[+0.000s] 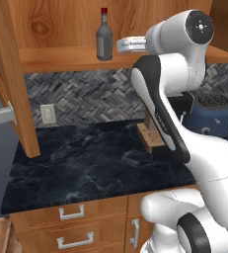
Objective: Open the cabinet directly in front. Then move the liquor and the cup to the dining counter with the candle on it.
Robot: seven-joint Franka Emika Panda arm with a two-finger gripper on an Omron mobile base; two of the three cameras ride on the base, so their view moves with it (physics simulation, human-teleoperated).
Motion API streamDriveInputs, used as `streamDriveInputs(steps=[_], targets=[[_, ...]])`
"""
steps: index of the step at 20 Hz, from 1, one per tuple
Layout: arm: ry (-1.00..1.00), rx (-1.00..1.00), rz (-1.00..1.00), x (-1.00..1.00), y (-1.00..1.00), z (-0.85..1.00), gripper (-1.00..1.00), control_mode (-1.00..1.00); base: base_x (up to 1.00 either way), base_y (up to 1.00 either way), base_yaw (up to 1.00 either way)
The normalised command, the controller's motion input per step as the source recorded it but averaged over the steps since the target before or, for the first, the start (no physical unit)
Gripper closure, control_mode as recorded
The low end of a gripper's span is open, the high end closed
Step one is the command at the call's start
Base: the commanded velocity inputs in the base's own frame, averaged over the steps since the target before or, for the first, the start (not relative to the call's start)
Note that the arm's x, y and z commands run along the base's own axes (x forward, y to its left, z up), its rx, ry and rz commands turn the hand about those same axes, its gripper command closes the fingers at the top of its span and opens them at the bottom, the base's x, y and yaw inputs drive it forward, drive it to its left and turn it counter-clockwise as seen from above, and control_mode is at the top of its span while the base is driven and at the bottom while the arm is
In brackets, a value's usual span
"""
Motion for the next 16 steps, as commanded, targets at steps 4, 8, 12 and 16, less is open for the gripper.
streamDriveInputs(steps=[4,8,12,16], targets=[[0.25,0.0,0.0,0.3,0.08,-0.01,-1.0,-1.0,0.0,0.0,0.0],[0.05,0.0,0.0,0.04,0.01,0.0,-1.0,-1.0,0.0,0.0,0.0],[-0.04,0.0,0.0,0.1,0.0,0.0,-1.0,-1.0,0.0,0.0,0.0],[-0.03,0.0,0.01,0.37,0.02,-0.12,-1.0,-1.0,0.0,0.0,0.0]])
